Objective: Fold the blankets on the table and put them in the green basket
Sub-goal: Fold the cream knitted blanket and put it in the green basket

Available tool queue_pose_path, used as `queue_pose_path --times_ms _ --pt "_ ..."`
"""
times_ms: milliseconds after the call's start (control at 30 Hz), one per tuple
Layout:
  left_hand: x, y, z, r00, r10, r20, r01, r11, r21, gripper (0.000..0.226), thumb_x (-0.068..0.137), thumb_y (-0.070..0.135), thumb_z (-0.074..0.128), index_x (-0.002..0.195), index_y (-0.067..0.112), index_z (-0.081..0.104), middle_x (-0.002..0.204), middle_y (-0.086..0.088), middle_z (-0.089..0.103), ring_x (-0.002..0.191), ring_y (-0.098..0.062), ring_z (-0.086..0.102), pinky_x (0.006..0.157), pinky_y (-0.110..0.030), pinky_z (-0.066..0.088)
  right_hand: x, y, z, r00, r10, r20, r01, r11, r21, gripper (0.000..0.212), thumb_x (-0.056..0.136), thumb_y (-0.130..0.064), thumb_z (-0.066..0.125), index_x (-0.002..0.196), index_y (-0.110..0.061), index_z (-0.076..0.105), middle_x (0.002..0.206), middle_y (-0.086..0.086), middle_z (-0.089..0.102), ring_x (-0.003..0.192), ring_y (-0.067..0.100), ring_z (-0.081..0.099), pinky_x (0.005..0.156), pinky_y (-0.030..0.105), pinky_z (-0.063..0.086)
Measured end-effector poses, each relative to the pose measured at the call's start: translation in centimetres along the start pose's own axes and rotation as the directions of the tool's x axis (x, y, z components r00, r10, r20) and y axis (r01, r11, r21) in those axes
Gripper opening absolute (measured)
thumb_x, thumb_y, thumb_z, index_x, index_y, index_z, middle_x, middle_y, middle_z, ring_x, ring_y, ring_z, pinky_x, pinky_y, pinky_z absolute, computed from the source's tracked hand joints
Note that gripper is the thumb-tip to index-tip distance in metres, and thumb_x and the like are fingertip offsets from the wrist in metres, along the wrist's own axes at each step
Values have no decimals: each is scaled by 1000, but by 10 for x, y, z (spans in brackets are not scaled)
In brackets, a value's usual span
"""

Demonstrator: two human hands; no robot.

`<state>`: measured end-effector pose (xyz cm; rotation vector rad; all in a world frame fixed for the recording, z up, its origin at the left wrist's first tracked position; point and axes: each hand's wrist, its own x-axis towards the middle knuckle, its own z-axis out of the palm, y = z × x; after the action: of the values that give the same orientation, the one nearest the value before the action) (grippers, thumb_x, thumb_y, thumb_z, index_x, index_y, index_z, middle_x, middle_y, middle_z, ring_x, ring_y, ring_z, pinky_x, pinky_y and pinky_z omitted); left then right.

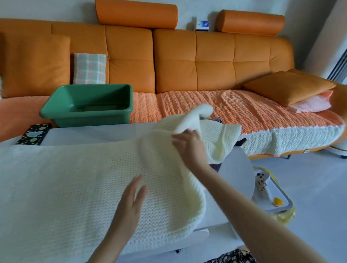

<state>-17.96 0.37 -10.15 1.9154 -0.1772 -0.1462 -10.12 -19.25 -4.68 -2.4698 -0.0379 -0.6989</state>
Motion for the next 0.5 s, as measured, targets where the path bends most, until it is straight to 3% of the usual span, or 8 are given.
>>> queue_pose_path --times_ms 100,167,200,300,367,400,500 --pt "13 10 -12 990 31 -136 -38 998 -45 44 98 30 36 142 25 33 148 6 32 127 0 31 103 -19 22 -34 0 37 929 -183 323 217 973 -73 23 82 -21 59 97 -8 71 96 14 64 99 34 56 88 38 40" --pt "26 15 -15 987 69 -148 -74 997 -30 43 99 26 37 142 25 33 147 6 33 125 0 33 101 -19 24 -57 2 44 883 -253 395 299 953 -57 32 85 -22 59 114 -8 65 116 14 63 114 30 54 105 42 36" --pt "35 18 -14 984 91 -151 -95 995 -23 43 99 24 38 142 24 34 146 5 34 124 -2 35 101 -19 25 -66 1 40 893 -265 365 284 959 0 34 88 -23 56 119 -10 63 124 11 60 119 27 53 107 41 36" --pt "63 30 -4 976 179 -124 -173 983 57 42 98 23 41 140 23 37 148 0 34 134 -13 33 110 -28 25 -74 10 17 982 -163 95 151 981 120 32 92 -15 53 122 -18 62 133 1 56 122 17 50 103 30 40" --pt "79 36 10 986 157 -49 -150 981 124 47 97 33 43 142 28 33 153 -1 22 140 -16 21 115 -34 18 -70 27 -1 996 10 -87 -1 994 108 28 91 -15 56 118 -20 64 131 -1 56 120 16 51 99 35 45" --pt "84 38 18 994 108 -3 -107 985 137 52 95 39 44 144 32 28 156 -2 14 142 -16 14 114 -36 15 -67 37 -9 986 133 -100 -120 985 127 29 91 -20 58 120 -20 63 132 0 55 122 18 51 98 39 46" --pt "92 37 40 999 -11 43 4 988 156 67 87 54 50 145 41 19 157 -3 -3 144 -21 3 113 -39 14 -55 56 -15 892 444 86 -452 865 217 44 88 -36 60 129 -20 54 131 5 56 119 21 53 94 36 46"
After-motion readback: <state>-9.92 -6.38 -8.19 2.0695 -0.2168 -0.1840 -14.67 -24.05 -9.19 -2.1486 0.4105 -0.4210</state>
